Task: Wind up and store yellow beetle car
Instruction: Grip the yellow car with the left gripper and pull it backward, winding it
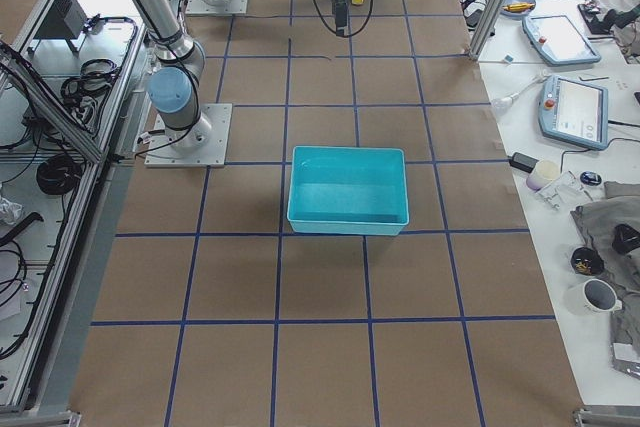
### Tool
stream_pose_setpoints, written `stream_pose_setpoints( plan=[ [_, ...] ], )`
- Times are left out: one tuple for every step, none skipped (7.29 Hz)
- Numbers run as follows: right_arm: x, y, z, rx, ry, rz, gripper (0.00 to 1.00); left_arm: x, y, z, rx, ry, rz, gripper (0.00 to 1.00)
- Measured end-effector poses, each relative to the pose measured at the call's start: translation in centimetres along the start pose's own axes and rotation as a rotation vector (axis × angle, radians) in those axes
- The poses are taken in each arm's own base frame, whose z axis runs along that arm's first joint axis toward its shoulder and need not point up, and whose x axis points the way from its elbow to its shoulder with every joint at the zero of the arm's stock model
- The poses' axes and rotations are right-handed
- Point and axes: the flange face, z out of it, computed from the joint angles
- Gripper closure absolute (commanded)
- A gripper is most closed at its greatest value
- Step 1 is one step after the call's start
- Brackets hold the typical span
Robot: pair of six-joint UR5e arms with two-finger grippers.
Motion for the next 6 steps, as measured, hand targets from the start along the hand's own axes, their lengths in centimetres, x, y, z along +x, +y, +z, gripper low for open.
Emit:
stream_pose_setpoints(
  plan=[
    [0.01, 0.0, 0.0, 0.0, 0.001, 0.0, 0.0, 0.02, 0.07, 0.06, 0.0, 0.001, 0.001, 1.0],
    [0.01, 0.0, 0.0, 0.0, 0.001, 0.0, 0.0, 0.01, 0.17, 0.21, 0.002, 0.003, 0.0, 1.0],
    [0.01, 0.0, 0.03, -0.001, 0.001, 0.0, 0.0, 0.0, 0.36, 0.4, 0.005, 0.005, -0.003, 1.0],
    [0.02, 0.01, 0.04, -0.001, 0.001, 0.0, 0.0, 0.02, 0.59, 0.5, 0.008, 0.006, -0.007, 1.0],
    [0.02, 0.01, 0.03, -0.001, 0.002, -0.001, 0.0, 0.05, 0.72, 0.56, 0.009, 0.006, -0.007, 1.0],
    [0.02, 0.0, 0.01, -0.001, 0.002, 0.0, 0.0, 0.07, 0.83, 0.63, 0.009, 0.008, -0.002, 1.0]
  ],
)
